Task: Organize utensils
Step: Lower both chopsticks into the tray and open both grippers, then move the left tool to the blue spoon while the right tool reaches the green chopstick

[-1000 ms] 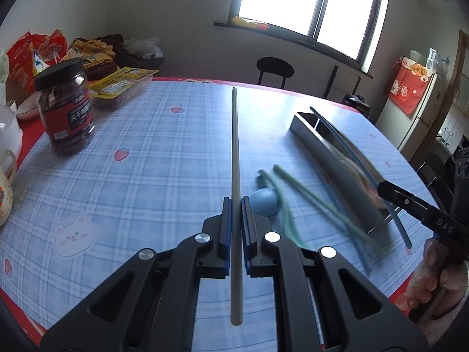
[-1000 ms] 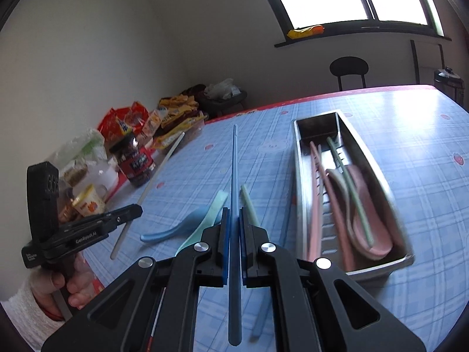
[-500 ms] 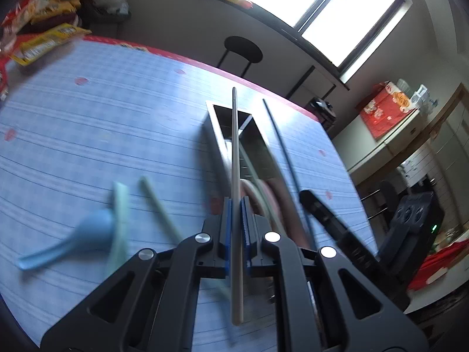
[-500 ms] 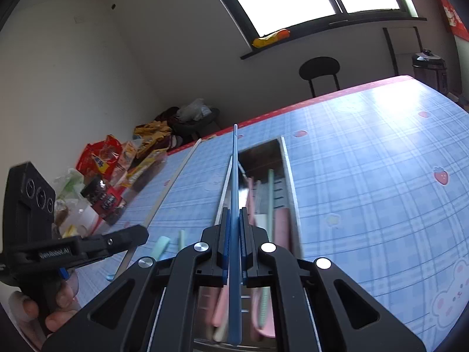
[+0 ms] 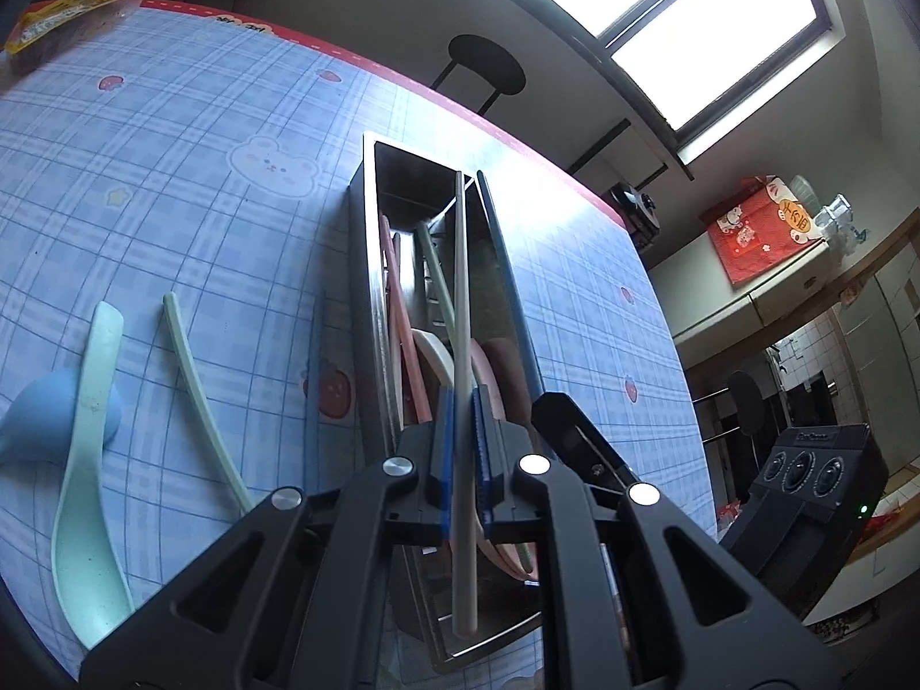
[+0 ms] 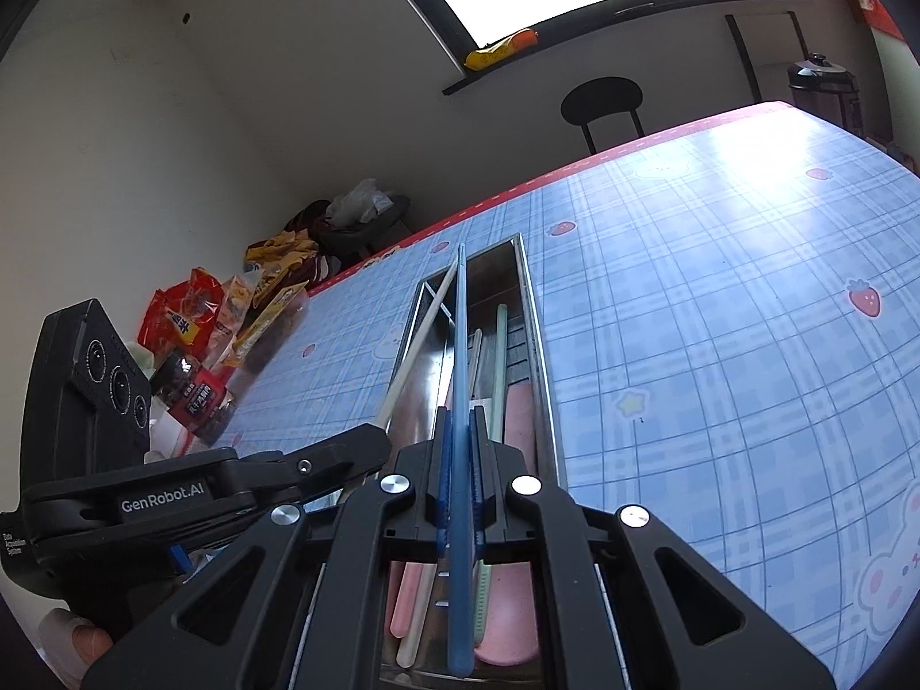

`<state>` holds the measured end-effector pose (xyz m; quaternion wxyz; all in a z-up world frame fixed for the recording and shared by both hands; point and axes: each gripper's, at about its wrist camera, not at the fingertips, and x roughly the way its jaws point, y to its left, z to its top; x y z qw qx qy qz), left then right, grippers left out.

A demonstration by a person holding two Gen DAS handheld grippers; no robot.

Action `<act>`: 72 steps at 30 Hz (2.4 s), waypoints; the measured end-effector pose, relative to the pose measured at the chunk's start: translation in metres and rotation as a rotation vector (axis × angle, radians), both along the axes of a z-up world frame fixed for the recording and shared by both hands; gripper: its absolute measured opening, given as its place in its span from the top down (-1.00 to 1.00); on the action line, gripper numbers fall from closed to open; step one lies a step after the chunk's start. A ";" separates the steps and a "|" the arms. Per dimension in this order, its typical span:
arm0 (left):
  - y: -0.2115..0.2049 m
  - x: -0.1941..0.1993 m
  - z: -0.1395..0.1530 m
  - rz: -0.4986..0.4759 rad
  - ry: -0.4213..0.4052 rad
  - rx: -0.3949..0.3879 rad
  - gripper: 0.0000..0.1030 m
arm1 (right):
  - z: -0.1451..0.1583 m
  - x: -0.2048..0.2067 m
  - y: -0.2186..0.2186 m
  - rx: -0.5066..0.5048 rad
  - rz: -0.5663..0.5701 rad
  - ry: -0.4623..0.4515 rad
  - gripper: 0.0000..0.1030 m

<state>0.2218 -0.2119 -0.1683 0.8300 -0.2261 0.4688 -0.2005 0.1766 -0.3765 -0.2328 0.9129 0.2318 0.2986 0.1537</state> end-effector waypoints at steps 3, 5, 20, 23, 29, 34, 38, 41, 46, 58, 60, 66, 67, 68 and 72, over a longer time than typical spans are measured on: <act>0.002 0.000 -0.005 0.000 0.013 0.005 0.80 | -0.001 0.000 0.001 0.003 0.005 0.004 0.87; -0.003 0.002 -0.007 -0.005 0.018 0.008 0.79 | -0.002 0.000 0.000 0.004 -0.004 0.004 0.87; 0.003 0.004 0.029 -0.018 -0.118 0.047 0.26 | 0.005 -0.002 -0.005 0.013 -0.029 -0.046 0.34; 0.018 -0.004 0.053 -0.010 -0.212 0.088 -0.04 | 0.013 -0.007 -0.006 -0.008 -0.044 -0.093 -0.04; 0.060 -0.026 0.084 0.041 -0.347 0.205 -0.45 | 0.019 -0.012 0.001 -0.064 -0.082 -0.122 -0.56; 0.100 -0.048 0.092 0.068 -0.415 0.314 -0.45 | 0.019 -0.014 0.003 -0.089 -0.095 -0.134 -0.57; 0.130 -0.069 0.091 0.066 -0.448 0.386 -0.45 | 0.018 -0.015 0.006 -0.110 -0.090 -0.148 -0.57; 0.155 -0.080 0.087 0.067 -0.435 0.401 -0.45 | 0.019 -0.018 0.013 -0.157 -0.086 -0.157 -0.57; 0.192 -0.095 0.076 0.050 -0.408 0.415 -0.44 | 0.023 -0.025 0.029 -0.183 -0.049 -0.150 -0.48; 0.211 -0.083 0.030 -0.051 -0.393 0.425 -0.31 | 0.028 -0.035 0.100 -0.325 0.140 -0.041 0.23; 0.209 -0.081 0.023 -0.061 -0.399 0.412 -0.29 | 0.026 -0.033 0.112 -0.356 0.160 -0.010 0.40; 0.211 -0.073 0.008 -0.066 -0.391 0.346 -0.22 | 0.013 -0.023 0.145 -0.459 0.184 0.075 0.42; 0.212 -0.073 0.007 -0.062 -0.396 0.340 -0.21 | 0.011 -0.021 0.149 -0.480 0.184 0.086 0.42; 0.214 -0.072 0.006 -0.057 -0.398 0.331 -0.21 | 0.009 -0.019 0.154 -0.500 0.186 0.093 0.42; 0.225 -0.069 0.003 -0.049 -0.384 0.263 -0.21 | 0.002 -0.012 0.170 -0.581 0.197 0.122 0.42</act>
